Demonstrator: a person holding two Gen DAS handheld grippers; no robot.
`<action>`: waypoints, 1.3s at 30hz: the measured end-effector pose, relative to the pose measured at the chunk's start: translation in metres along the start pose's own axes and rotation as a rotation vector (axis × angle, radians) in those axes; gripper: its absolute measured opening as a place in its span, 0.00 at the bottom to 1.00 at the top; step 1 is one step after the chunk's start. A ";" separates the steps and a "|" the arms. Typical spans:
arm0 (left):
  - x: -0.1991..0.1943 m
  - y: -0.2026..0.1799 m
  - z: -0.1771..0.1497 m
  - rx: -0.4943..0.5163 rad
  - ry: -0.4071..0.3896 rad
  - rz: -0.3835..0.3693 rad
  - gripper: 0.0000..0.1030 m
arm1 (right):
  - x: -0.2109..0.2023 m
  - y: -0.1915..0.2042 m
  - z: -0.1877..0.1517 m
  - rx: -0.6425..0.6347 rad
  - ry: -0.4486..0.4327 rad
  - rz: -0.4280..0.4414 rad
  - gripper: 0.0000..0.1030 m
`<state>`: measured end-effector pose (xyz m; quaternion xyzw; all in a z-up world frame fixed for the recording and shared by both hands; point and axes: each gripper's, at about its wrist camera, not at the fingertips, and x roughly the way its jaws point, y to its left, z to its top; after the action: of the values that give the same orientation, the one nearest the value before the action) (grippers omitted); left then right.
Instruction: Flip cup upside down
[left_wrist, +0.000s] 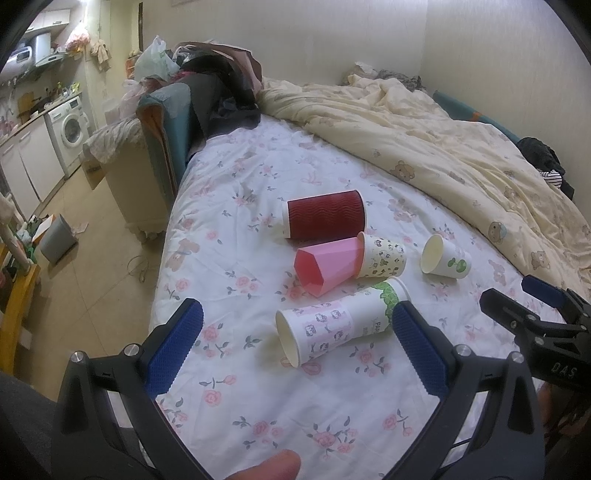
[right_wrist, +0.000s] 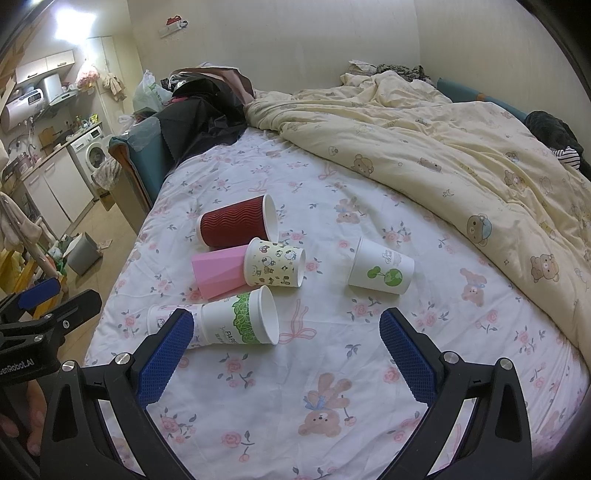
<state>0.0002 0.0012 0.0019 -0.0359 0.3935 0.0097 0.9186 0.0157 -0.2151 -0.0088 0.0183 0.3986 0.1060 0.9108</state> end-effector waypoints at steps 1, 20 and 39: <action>0.000 0.000 0.000 0.000 -0.001 0.001 0.98 | -0.001 -0.001 0.000 -0.001 0.001 0.001 1.00; 0.000 0.001 0.001 -0.001 -0.001 0.004 0.98 | 0.002 0.001 -0.001 -0.002 0.004 -0.001 1.00; -0.001 0.001 0.001 0.000 -0.002 0.005 0.98 | 0.000 -0.002 -0.001 0.001 0.011 0.000 1.00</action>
<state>0.0000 0.0022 0.0030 -0.0349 0.3927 0.0119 0.9189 0.0158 -0.2167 -0.0096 0.0180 0.4036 0.1057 0.9086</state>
